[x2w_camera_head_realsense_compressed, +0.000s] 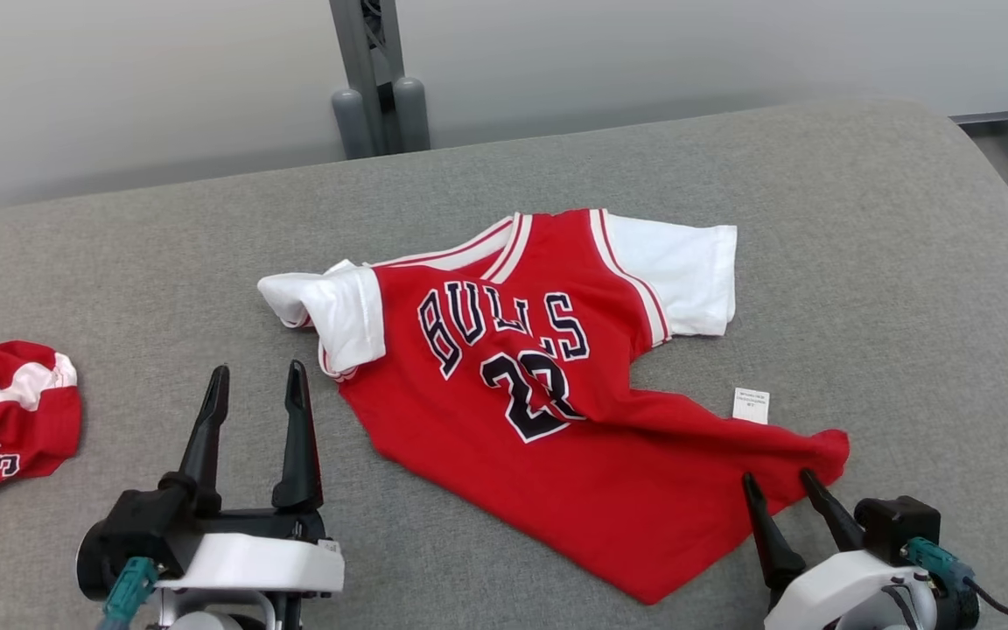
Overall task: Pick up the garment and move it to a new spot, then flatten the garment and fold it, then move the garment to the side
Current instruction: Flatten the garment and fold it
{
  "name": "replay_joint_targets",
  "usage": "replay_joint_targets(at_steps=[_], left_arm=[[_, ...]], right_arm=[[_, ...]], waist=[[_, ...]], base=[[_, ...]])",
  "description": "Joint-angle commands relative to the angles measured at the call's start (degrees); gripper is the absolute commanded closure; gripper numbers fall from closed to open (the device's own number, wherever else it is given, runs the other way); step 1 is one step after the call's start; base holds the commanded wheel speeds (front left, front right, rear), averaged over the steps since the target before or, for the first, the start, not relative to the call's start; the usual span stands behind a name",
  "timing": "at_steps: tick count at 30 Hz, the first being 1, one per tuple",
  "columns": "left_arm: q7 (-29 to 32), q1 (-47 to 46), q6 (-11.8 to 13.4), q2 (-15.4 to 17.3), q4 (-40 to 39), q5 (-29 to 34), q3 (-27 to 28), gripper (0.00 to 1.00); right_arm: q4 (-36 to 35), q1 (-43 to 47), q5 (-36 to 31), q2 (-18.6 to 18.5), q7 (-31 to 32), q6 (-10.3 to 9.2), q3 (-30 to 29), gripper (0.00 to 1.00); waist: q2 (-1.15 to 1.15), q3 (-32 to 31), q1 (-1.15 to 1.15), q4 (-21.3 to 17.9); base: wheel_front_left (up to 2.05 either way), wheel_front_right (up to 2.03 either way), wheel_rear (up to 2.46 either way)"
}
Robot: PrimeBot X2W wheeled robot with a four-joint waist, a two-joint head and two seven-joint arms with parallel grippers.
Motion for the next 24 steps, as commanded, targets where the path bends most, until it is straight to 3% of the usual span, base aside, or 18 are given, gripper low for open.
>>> replay_joint_targets(at_steps=[1,11,15,16,17,18,24], left_arm=[[-0.24,1.11,0.60,0.25,-0.99,1.34,-0.66,0.00],[-0.24,2.55,0.89,0.26,-0.96,3.19,-1.93,0.00],[-0.24,2.66,1.11,0.26,-0.44,2.73,-2.78,0.00],[-0.24,2.66,1.15,0.27,-0.34,2.64,-2.91,0.00],[-0.24,2.66,1.16,0.26,-0.30,2.61,-3.11,0.00],[-0.24,2.68,1.12,0.25,-0.27,2.62,-3.26,0.00],[-0.24,2.43,0.95,0.26,0.09,3.00,-3.12,0.00]], right_arm=[[3.17,-1.15,0.43,-0.35,-0.07,0.01,-0.95,0.00],[9.35,-3.41,-1.36,-0.32,-0.06,0.01,-9.28,0.00],[14.26,-4.92,1.70,-0.33,-0.06,0.01,-8.31,0.02],[15.12,-5.27,2.50,-0.35,-0.06,0.01,-7.79,0.43],[15.90,-5.56,3.04,-0.34,-0.06,0.01,-7.45,0.77],[16.56,-5.76,3.26,-0.34,-0.06,0.01,-7.25,1.00],[16.53,-7.43,1.96,-0.46,-0.07,0.00,-9.29,1.00]], waist=[[0.00,-0.43,0.00,1.18],[0.00,-1.18,0.00,2.64],[0.00,-1.85,0.00,2.79],[0.00,-1.96,0.00,2.76],[0.00,-2.06,0.00,2.75],[0.00,-2.16,0.00,2.75],[0.00,-2.35,0.00,2.66]], base=[[0.00,0.00,0.00],[0.00,0.00,0.00],[0.00,0.00,0.00],[0.00,0.00,0.00],[0.00,0.00,0.00],[0.00,0.00,0.00],[0.00,0.00,0.00]])
